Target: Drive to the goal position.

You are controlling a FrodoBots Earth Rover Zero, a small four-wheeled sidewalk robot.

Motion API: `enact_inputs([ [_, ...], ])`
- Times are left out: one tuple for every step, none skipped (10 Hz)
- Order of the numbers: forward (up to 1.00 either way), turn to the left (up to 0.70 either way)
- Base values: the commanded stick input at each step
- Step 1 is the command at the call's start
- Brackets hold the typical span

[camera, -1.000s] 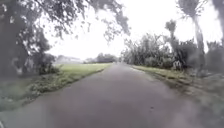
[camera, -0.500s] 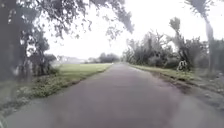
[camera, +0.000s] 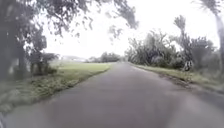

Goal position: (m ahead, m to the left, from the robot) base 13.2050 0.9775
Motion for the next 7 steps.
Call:
enact_inputs([
  [0.85, 0.0],
  [0.85, 0.0],
  [0.85, 0.0],
  [0.85, -0.13],
  [0.85, -0.27],
  [0.85, -0.34],
  [0.85, -0.34],
])
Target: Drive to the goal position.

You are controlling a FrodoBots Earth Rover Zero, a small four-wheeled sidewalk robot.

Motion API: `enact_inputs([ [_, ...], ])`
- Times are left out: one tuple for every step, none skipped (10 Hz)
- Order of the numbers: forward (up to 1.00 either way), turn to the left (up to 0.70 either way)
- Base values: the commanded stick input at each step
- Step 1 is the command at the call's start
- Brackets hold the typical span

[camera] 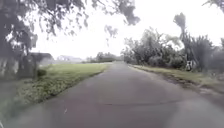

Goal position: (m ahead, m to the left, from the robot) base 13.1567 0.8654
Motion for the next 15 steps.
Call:
enact_inputs([
  [0.85, -0.34],
  [0.85, -0.34],
  [0.85, -0.34],
  [0.85, -0.34],
  [0.85, -0.34],
  [0.85, -0.3],
  [0.85, -0.19],
  [0.85, -0.02],
  [0.85, 0.0],
  [0.85, 0.0],
  [0.85, 0.0],
  [0.85, 0.0],
  [0.85, 0.0],
  [0.85, 0.0],
  [0.85, 0.0],
])
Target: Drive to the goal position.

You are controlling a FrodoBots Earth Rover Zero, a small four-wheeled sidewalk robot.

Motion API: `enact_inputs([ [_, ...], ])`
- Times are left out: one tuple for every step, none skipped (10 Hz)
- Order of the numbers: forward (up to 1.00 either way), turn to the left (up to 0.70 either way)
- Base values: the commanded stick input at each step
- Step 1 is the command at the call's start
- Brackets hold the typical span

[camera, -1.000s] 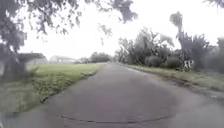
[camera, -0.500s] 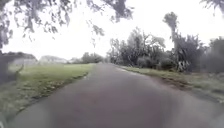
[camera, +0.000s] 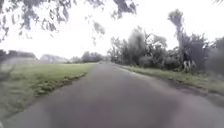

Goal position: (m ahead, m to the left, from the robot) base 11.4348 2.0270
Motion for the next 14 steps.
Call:
enact_inputs([
  [0.85, 0.0],
  [0.85, 0.0],
  [0.85, 0.0],
  [0.85, 0.0],
  [0.85, 0.0],
  [0.85, 0.0],
  [0.85, 0.0],
  [0.85, 0.0],
  [0.85, 0.0],
  [0.85, 0.0],
  [0.85, 0.0],
  [0.85, 0.0],
  [0.85, 0.0],
  [0.85, 0.0],
])
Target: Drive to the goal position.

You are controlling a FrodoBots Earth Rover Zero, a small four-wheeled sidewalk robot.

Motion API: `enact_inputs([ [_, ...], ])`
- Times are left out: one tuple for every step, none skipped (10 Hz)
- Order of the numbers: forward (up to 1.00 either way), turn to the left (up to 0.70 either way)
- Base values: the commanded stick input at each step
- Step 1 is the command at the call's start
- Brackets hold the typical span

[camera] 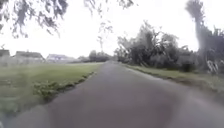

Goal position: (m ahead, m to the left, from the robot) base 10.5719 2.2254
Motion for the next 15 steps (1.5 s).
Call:
enact_inputs([
  [0.85, 0.0],
  [0.85, 0.0],
  [0.85, 0.0],
  [0.85, 0.0],
  [0.85, 0.0],
  [0.85, 0.0],
  [0.85, 0.0],
  [0.85, 0.0],
  [0.85, 0.0],
  [0.85, -0.05],
  [0.85, -0.17],
  [0.85, -0.28],
  [0.85, -0.34],
  [0.85, -0.34],
  [0.85, -0.34],
])
